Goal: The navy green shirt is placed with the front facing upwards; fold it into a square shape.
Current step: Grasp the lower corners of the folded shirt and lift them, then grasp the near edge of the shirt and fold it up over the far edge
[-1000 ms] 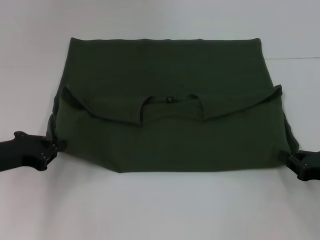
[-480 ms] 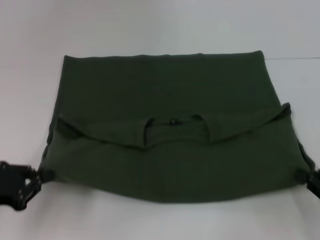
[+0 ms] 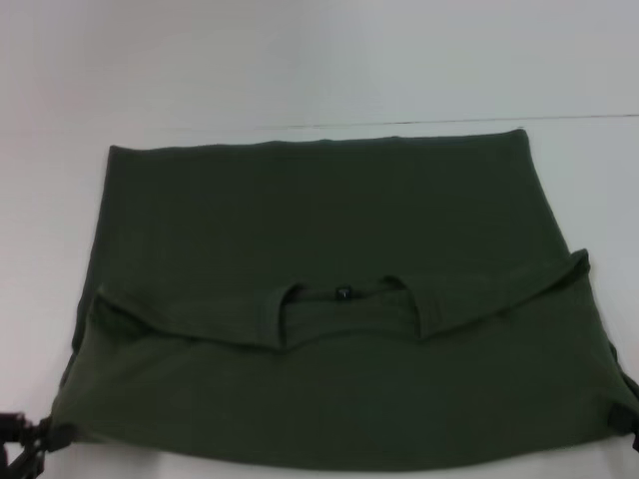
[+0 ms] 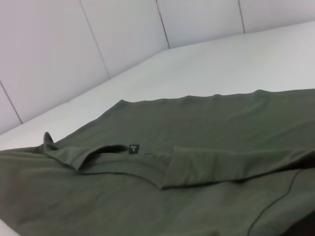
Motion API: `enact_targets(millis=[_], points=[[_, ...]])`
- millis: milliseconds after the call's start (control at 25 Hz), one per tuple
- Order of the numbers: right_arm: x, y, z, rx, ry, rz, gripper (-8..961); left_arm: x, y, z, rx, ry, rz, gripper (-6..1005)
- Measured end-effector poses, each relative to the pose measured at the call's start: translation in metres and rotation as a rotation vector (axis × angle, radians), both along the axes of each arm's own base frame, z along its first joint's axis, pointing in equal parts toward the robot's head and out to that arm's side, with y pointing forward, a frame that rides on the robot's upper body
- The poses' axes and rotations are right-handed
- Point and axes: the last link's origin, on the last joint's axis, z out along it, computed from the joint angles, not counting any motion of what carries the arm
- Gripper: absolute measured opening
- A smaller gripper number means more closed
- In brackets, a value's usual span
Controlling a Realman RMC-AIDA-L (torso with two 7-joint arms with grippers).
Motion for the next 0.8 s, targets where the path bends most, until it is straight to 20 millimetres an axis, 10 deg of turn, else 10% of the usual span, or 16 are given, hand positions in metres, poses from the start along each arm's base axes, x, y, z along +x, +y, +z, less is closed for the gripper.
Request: enact_targets(millis=[480, 800], points=[[-0.005, -0.030, 0.001, 0.015, 0.023, 0.074, 59, -0.005, -0.030, -0.003, -0.063, -0.006, 0.001, 35], [-0.006, 0.001, 0.014, 0.084, 0.114, -0.023, 58, -0.003, -0.011, 0.013, 0.107, -0.049, 0.005, 36]])
